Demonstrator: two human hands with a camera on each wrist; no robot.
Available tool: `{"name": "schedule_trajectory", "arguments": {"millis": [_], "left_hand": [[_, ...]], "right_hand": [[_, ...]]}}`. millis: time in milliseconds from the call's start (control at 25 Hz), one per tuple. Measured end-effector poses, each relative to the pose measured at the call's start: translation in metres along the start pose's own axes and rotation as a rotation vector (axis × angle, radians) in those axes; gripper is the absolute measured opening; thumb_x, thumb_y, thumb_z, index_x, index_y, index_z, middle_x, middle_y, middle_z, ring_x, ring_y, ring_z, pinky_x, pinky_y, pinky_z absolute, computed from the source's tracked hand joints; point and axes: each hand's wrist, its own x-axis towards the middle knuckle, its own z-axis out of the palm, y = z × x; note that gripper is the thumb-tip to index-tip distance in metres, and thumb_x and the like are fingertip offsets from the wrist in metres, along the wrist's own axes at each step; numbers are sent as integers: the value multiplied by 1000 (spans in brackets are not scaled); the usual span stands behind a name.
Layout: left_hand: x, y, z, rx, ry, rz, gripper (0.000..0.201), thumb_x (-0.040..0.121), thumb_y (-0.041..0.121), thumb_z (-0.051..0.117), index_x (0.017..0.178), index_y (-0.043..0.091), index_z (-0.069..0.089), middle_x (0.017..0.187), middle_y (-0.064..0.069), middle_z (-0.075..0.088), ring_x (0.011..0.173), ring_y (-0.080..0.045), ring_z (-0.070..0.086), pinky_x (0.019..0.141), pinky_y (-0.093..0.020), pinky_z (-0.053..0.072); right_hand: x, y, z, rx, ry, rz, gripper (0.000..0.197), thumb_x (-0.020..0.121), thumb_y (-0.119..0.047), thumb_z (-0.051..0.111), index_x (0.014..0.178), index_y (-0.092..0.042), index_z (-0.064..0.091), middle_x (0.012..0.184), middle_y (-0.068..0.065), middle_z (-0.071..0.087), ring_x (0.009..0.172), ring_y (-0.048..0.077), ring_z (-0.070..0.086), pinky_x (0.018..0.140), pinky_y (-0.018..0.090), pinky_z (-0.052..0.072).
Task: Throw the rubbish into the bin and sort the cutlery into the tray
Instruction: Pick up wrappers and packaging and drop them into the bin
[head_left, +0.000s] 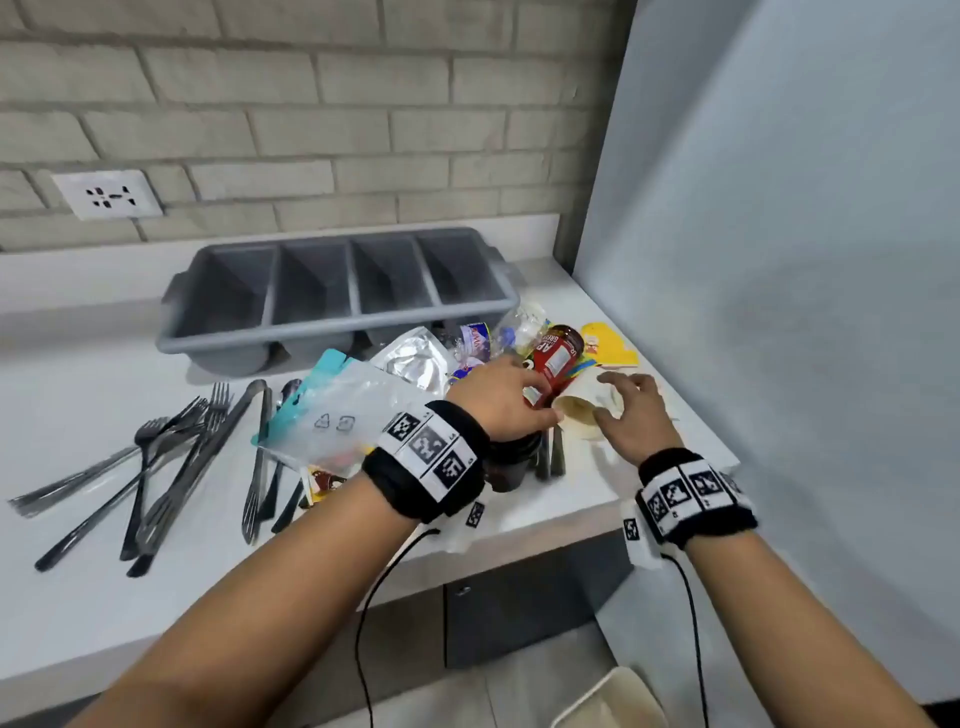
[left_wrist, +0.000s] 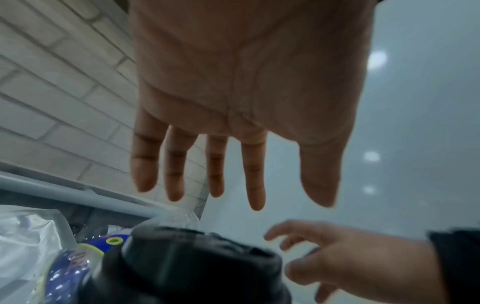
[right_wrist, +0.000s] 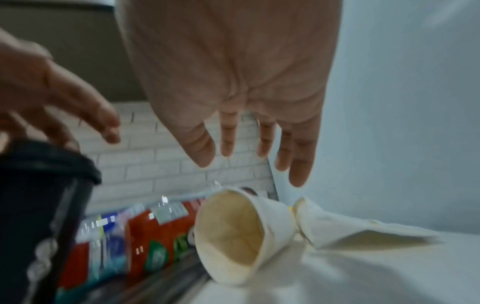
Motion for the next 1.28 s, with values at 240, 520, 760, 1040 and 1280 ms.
{"name": "schedule_trajectory", "arguments": {"millis": [240, 520, 760, 1040, 1280], "left_hand": [[-2, -4, 36, 301, -132, -73, 84, 62, 48, 76, 136, 38, 40, 135, -5, 43, 119, -33, 49, 98, -44, 46], [-2, -5, 28, 157, -140, -82, 77, 67, 36, 75, 137, 32, 41, 132, -8, 46, 115, -31, 54, 92, -38, 51], [-29, 18, 10, -181, -154, 102, 73, 67, 32, 76, 133, 31, 45, 123, -1, 53, 113, -21, 54, 95, -28, 47], [-60, 24, 136, -518, -340, 149, 72, 59, 25, 64, 128, 30, 47, 117, 6, 47, 103, -9, 50, 79, -2, 37], [-37, -7, 325, -410, -449, -110, 70, 68, 11, 71, 131, 25, 46, 132, -8, 40, 118, -24, 50, 101, -23, 38]], "right_hand": [[15, 0, 31, -134, -189, 57, 71, 83, 7, 44, 143, -28, 34, 157, 17, 7, 125, 36, 50, 101, 32, 42], [-1, 1, 35, 44, -2, 133, 68, 78, 15, 28, 134, -22, 42, 150, 13, 22, 120, 39, 51, 101, 41, 45], [-77, 6, 5, 262, 323, 232, 62, 73, 20, 30, 129, -2, 47, 134, 21, 44, 121, 32, 48, 92, 12, 30], [-198, 100, 40, 487, 492, 638, 51, 74, 13, 35, 117, -7, 53, 100, 3, 55, 93, 22, 55, 69, 19, 50], [-246, 248, 171, 560, 218, 1135, 56, 78, 14, 37, 127, -9, 51, 123, 19, 57, 104, 41, 59, 44, 27, 55]]}}
